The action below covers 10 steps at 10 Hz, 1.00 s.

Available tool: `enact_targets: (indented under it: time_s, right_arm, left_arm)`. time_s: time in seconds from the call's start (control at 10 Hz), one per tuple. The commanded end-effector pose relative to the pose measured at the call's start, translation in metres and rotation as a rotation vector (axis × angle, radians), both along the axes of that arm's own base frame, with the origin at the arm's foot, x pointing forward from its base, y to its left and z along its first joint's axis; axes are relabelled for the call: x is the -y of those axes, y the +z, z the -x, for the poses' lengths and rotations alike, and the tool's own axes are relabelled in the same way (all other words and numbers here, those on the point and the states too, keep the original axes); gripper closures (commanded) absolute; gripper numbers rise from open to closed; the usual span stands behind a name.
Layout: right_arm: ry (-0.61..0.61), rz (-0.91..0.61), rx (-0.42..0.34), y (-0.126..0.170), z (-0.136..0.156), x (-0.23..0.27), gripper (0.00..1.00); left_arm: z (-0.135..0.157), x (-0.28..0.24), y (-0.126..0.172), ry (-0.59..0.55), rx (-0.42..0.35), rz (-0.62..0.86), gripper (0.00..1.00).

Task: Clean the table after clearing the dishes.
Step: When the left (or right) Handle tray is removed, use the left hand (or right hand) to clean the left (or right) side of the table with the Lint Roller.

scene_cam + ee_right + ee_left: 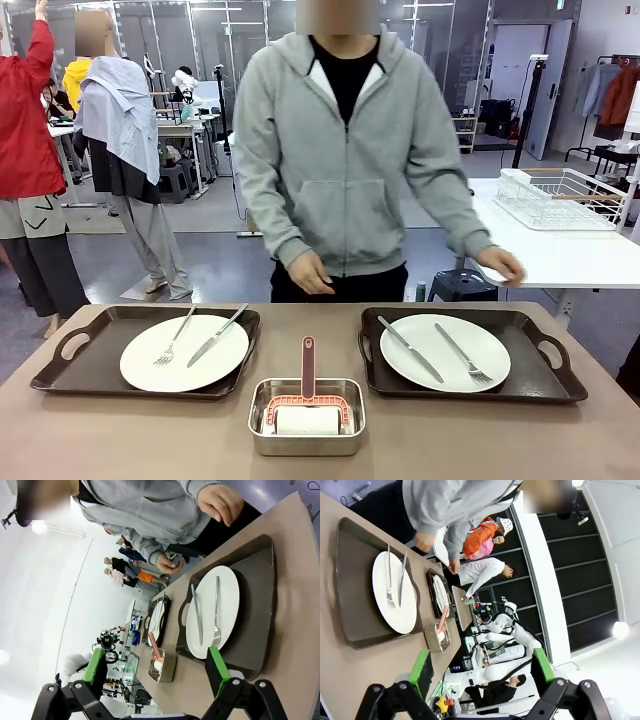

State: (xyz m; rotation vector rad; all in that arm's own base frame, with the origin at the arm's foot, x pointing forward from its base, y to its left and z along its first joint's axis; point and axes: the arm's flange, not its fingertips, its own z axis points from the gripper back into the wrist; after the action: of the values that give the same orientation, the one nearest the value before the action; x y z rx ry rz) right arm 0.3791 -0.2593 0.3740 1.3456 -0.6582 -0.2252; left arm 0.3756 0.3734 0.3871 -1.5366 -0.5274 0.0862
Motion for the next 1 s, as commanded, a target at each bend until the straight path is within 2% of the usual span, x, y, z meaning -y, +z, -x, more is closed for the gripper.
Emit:
enact_targets:
  time_s: [0.0, 0.9]
  right_arm:
    - [-0.004, -0.001, 0.004, 0.0016, 0.0020, 0.0002, 0.00]
    - [-0.004, -0.001, 0.004, 0.0016, 0.0020, 0.0002, 0.00]
  left_arm:
    - [0.0029, -0.0017, -0.0005, 0.000, -0.012, -0.007, 0.00]
    - [0.0029, -0.0017, -0.0005, 0.000, -0.012, -0.007, 0.00]
